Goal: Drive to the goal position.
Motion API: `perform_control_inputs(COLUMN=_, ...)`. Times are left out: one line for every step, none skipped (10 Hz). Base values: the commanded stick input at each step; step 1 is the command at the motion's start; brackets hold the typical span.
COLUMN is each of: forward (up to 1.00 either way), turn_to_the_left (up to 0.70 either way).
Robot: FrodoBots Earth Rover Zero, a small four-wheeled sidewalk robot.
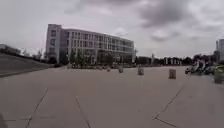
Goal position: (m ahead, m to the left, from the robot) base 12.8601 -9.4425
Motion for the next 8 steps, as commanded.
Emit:
perform_control_inputs(forward=0.7, turn_to_the_left=-0.05)
perform_control_inputs(forward=0.7, turn_to_the_left=0.0)
perform_control_inputs(forward=0.7, turn_to_the_left=0.0)
perform_control_inputs(forward=0.7, turn_to_the_left=0.0)
perform_control_inputs(forward=0.7, turn_to_the_left=0.0)
perform_control_inputs(forward=0.7, turn_to_the_left=0.0)
perform_control_inputs(forward=0.7, turn_to_the_left=0.0)
perform_control_inputs(forward=0.7, turn_to_the_left=0.0)
